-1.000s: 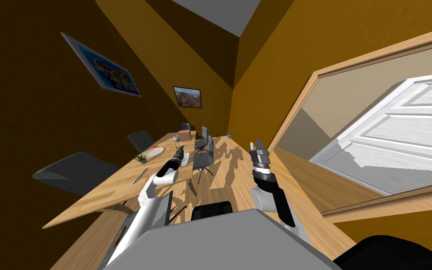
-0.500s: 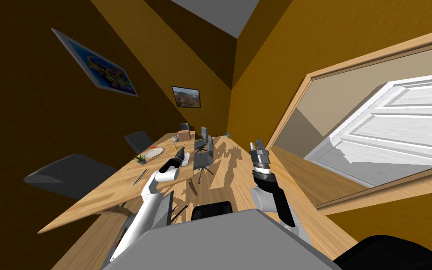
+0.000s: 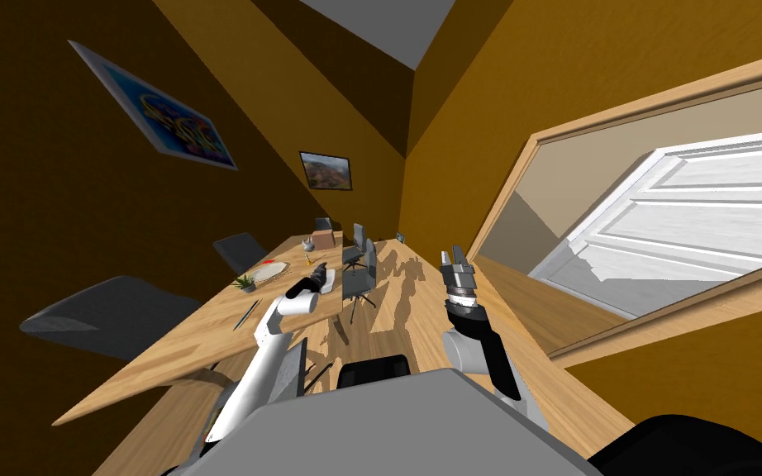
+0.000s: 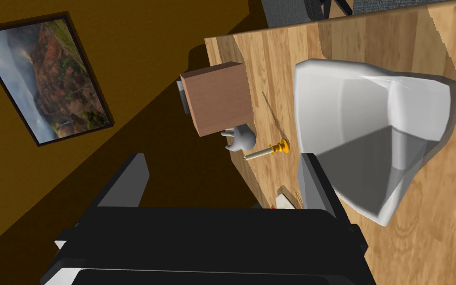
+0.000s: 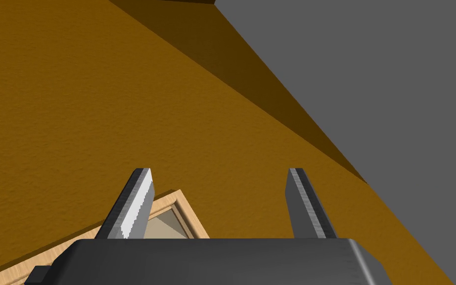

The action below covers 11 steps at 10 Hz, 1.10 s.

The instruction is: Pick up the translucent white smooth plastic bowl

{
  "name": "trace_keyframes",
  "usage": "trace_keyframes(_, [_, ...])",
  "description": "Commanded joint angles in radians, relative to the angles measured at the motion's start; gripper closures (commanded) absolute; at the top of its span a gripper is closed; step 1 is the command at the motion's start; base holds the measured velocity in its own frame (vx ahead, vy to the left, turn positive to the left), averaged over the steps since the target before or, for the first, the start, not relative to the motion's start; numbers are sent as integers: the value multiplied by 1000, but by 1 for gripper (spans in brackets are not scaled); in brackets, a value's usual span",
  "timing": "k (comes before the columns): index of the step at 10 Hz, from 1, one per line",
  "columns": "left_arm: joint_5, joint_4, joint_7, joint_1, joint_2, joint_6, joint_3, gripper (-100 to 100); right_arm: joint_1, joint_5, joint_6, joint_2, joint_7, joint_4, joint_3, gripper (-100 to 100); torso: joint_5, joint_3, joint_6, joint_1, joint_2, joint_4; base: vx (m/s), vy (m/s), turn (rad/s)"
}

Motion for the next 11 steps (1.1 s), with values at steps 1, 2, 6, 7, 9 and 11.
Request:
trace_keyframes(1, [7, 21, 21, -22, 5, 50, 4, -100, 0, 0, 0, 0, 0, 0, 0, 0, 0, 0, 0, 0, 0, 0, -6, 40, -115])
trace_keyframes(2, [7, 21, 21, -22, 5, 71, 4, -100, 0, 0, 0, 0, 0, 0, 0, 0, 0, 0, 1, 0, 0, 0, -8, 47, -48])
trace_keyframes(6, [16, 64, 64, -61, 11, 185, 11, -100, 0, 0, 0, 0, 0, 0, 0, 0, 0, -1, 0, 2, -1, 0, 4, 65, -67])
trace_keyframes(7, [20, 85, 85, -79, 13, 221, 14, -100, 0, 0, 0, 0, 0, 0, 0, 0, 0, -1, 0, 2, -1, 0, 9, 55, -93])
trace_keyframes(9, [23, 105, 106, -94, 15, 278, 16, -100, 0, 0, 0, 0, 0, 0, 0, 0, 0, -1, 0, 1, -1, 0, -6, 51, -65])
trace_keyframes(11, [27, 124, 127, -108, 17, 327, 19, -100, 0, 0, 0, 0, 0, 0, 0, 0, -1, 0, 0, -3, 0, 0, -10, -2, -32])
